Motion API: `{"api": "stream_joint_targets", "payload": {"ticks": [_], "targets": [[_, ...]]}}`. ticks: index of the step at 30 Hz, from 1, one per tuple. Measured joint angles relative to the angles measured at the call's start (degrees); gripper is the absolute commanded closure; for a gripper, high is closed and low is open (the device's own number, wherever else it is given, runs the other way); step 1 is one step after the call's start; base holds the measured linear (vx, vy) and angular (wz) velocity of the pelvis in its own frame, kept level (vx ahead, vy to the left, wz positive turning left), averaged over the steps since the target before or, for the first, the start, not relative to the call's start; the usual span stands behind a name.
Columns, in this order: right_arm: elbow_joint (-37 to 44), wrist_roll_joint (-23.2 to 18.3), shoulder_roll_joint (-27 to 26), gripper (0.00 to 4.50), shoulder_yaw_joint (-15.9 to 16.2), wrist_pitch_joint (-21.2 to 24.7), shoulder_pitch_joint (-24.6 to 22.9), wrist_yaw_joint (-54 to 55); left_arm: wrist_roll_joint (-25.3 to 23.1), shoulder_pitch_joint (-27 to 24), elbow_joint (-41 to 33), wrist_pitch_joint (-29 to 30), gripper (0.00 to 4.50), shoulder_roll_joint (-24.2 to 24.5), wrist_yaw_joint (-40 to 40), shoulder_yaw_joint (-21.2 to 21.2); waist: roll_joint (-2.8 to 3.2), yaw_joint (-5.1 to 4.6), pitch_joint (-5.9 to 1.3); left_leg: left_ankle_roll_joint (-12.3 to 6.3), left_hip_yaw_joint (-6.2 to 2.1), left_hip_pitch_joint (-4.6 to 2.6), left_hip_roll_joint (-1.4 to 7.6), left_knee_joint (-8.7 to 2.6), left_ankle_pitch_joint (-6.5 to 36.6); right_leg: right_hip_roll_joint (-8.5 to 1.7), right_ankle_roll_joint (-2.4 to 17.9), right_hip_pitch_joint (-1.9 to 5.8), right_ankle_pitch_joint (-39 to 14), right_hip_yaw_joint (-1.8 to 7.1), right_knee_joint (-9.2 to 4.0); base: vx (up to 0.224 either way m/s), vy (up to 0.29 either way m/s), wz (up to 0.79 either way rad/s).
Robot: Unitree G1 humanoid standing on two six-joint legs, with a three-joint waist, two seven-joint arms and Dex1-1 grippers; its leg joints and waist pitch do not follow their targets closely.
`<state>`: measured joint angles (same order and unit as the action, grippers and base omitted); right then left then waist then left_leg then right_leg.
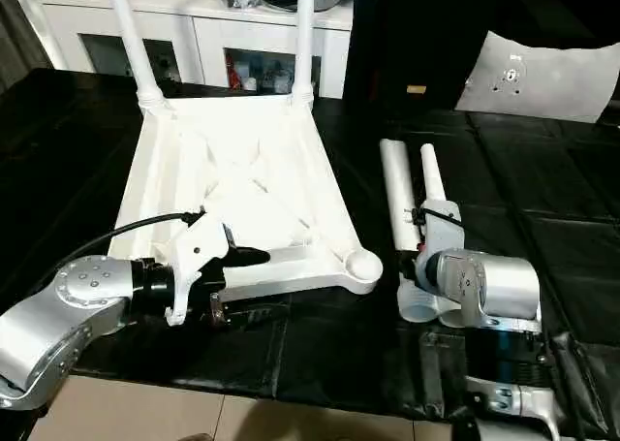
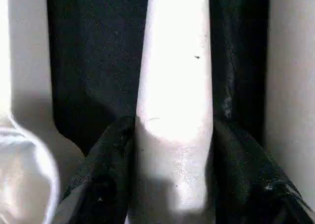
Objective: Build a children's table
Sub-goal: Pick table leg
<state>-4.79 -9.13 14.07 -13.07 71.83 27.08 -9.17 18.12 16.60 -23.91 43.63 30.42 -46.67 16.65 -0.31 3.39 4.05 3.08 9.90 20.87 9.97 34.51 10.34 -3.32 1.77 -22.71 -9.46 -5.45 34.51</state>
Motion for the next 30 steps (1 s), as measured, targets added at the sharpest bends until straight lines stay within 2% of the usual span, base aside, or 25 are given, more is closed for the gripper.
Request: {"api": "stream_joint_targets", "payload": {"ticks": [4, 7, 10, 11, 13, 15, 17, 19, 21, 23, 26, 30], "targets": [[0.01, -0.31, -0.76, 2.56, -0.79, -1.16, 0.18, 0.54, 0.01, 0.73, 0.28, -0.10, 0.05, 0.24, 0.03, -0.45, 0.01, 0.00, 0.00, 0.00, 0.00, 0.01, 0.00, 0.00, 0.00, 0.00, 0.00, -0.03, 0.00, 0.00, 0.03, 0.000, 0.000, 0.00], [0.31, -1.04, -2.34, 2.59, -2.74, -2.76, 1.40, 1.14, 0.32, 1.91, 1.34, -0.25, 0.05, -0.64, 0.81, -2.15, 0.02, 0.01, -0.01, 0.03, 0.00, 0.03, 0.00, 0.00, -0.02, -0.01, 0.01, -0.07, 0.01, 0.00, 0.10, 0.000, 0.000, 0.00], [2.70, -4.43, -5.15, 2.61, -7.16, -11.56, 2.57, 0.39, 2.61, 4.39, 4.19, -0.12, 0.05, -5.72, 4.12, -6.71, 0.02, 0.10, 0.00, 0.04, 0.00, 0.14, 0.00, 0.05, -0.03, -0.03, 0.02, -0.22, 0.01, 0.00, 0.20, 0.000, 0.000, 0.00], [4.19, -6.35, -5.60, 2.61, -7.69, -15.28, 3.13, -1.54, 3.58, 5.73, 4.94, -0.03, 0.05, -7.40, 5.71, -8.44, 0.03, 0.12, 0.00, 0.04, 0.00, 0.12, 0.00, 0.07, -0.03, -0.04, 0.02, -0.21, 0.01, 0.00, 0.26, 0.000, 0.000, 0.00], [6.79, -9.54, -5.96, 2.61, -8.51, -18.43, 3.86, -5.11, 4.95, 7.87, 6.51, 0.30, 0.01, -10.44, 8.37, -11.37, 0.02, 0.20, 0.00, 0.04, 0.00, 0.10, 0.00, 0.07, -0.03, -0.03, 0.02, -0.19, 0.01, 0.00, 0.28, 0.000, 0.000, 0.00], [9.12, -14.32, -7.29, 2.61, -10.01, -18.05, 4.08, -9.78, 7.35, 11.80, 10.04, 0.85, 0.00, -14.65, 12.48, -15.57, -0.11, 0.35, -0.08, 0.03, 0.00, 0.10, 0.01, 0.07, -0.03, -0.03, 0.02, -0.18, 0.01, -0.02, 0.28, 0.000, 0.000, 0.00], [9.72, -17.87, -8.45, 2.61, -10.08, -17.41, 3.22, -13.92, 9.93, 15.23, 12.30, 1.18, 0.00, -17.66, 15.66, -19.26, -0.15, 0.43, -0.10, 0.02, 0.00, 0.13, 0.01, 0.12, -0.03, -0.03, 0.02, -0.17, 0.01, -0.01, 0.26, 0.000, 0.000, 0.00], [10.35, -21.00, -9.48, 2.62, -10.67, -16.95, 1.37, -17.46, 13.25, 18.15, 14.85, 1.39, 0.00, -21.25, 19.16, -23.30, -0.20, 0.78, -0.09, 0.00, -0.01, 0.18, 0.01, 0.19, -0.02, -0.04, 0.02, -0.18, 0.01, -0.02, 0.26, 0.000, 0.000, 0.00], [11.02, -26.10, -11.56, 2.62, -12.00, -15.67, 0.12, -21.14, 16.62, 21.30, 17.76, 1.35, 0.00, -24.15, 22.29, -26.97, -0.23, 1.25, -0.07, -0.02, -0.01, 0.23, 0.01, 0.21, -0.03, -0.05, 0.02, -0.22, 0.01, -0.02, 0.26, 0.000, 0.000, 0.00], [11.91, -30.73, -11.83, 2.62, -11.99, -15.43, -0.65, -24.42, 20.01, 23.38, 19.10, 1.60, 0.00, -26.04, 23.45, -28.99, -0.26, 1.77, -0.08, -0.04, -0.01, 0.22, 0.01, 0.20, -0.04, -0.05, 0.02, -0.22, 0.01, -0.03, 0.24, 0.000, 0.000, 0.00], [13.73, -34.92, -11.62, 2.62, -11.16, -15.57, -1.90, -28.02, 23.27, 25.04, 19.72, 3.00, 0.00, -28.48, 24.22, -30.84, -0.38, 2.20, -0.13, -0.06, -0.01, 0.23, 0.02, 0.18, -0.04, -0.05, 0.00, -0.18, -0.01, -0.06, 0.19, 0.000, 0.000, 0.00], [15.30, -35.89, -10.96, 2.62, -9.08, -14.96, -4.47, -30.85, 25.67, 25.17, 19.86, 5.79, 0.00, -30.38, 24.46, -31.01, -0.50, 2.75, -0.11, -0.11, -0.01, 0.29, 0.02, 0.18, -0.07, -0.06, -0.01, -0.19, 0.00, -0.09, 0.10, 0.000, 0.000, 0.00]]}}
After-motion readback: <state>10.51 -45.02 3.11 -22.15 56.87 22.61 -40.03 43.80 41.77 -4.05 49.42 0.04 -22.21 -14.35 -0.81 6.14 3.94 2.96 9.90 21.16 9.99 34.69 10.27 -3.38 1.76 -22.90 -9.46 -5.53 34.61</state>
